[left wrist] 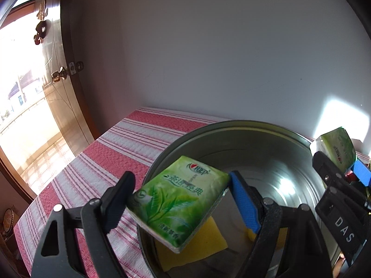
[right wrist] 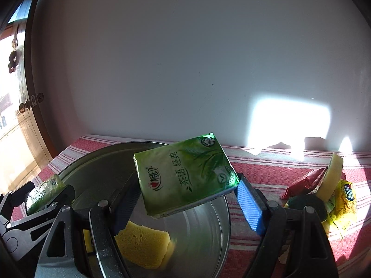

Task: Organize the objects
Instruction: 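Carry both green tissue packs over the tin and open both tools to drop them, then move both open tools back from the tin toward the item pile, then grasp the beige pastry packet with the left tool while the right tool grasps the yellow biscuit packet, then carry the beige packet and yellow biscuit packet over the metal tin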

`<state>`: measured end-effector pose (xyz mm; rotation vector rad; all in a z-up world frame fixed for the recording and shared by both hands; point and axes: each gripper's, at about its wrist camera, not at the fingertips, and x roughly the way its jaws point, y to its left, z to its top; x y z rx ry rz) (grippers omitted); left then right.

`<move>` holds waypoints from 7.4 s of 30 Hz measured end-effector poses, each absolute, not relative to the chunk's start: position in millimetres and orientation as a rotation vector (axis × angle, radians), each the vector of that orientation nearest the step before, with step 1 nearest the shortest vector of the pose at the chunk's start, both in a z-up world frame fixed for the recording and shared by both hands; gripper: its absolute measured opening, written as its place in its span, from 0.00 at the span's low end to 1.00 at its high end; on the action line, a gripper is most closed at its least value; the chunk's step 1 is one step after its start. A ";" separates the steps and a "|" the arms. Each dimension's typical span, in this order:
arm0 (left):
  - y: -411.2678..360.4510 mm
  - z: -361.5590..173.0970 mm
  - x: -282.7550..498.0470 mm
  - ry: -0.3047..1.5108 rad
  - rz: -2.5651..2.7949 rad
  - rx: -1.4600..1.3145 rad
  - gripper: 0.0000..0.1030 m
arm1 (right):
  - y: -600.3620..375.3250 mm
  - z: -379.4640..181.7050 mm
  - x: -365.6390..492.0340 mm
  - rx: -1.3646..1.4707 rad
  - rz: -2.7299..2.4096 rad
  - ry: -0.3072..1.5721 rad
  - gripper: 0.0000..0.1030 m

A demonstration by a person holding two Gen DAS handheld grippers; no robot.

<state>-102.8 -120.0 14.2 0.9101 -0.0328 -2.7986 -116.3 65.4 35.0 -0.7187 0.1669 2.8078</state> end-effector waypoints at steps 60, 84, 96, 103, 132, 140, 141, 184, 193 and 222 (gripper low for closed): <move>-56.2 17.2 -38.5 -0.136 -2.965 0.446 0.99 | 118.1 30.0 -19.0 -0.434 2.596 0.082 0.82; -9.0 20.1 3.5 -0.210 -3.081 0.424 1.00 | 218.8 26.7 71.6 -0.462 2.467 0.142 0.82; 82.2 12.8 10.2 -0.314 -3.200 0.614 1.00 | 260.7 26.4 102.2 -0.483 2.422 0.142 0.82; 135.8 -5.9 -14.0 -0.272 -3.152 0.980 0.97 | 278.5 24.7 111.2 -0.515 2.431 0.144 0.82; 114.3 -21.7 -32.3 0.262 -3.251 1.305 0.33 | 317.8 15.2 121.6 -0.597 2.425 0.349 0.82; 88.3 16.5 -17.9 0.091 -3.372 0.905 0.33 | 307.0 17.0 117.0 -0.597 2.444 0.343 0.82; 84.6 20.2 -17.5 0.072 -3.368 0.864 0.33 | 304.4 17.6 114.3 -0.605 2.449 0.352 0.82; -57.2 39.8 -75.5 0.017 -3.148 0.754 0.33 | 228.3 22.5 38.8 -0.604 2.427 0.385 0.52; -77.1 38.1 -83.6 0.012 -3.097 0.756 0.33 | 155.8 44.2 17.7 -0.559 2.585 0.209 0.52; -138.5 19.3 -115.6 0.020 -2.882 0.903 0.33 | 75.1 58.9 -121.9 -0.821 2.797 0.150 0.52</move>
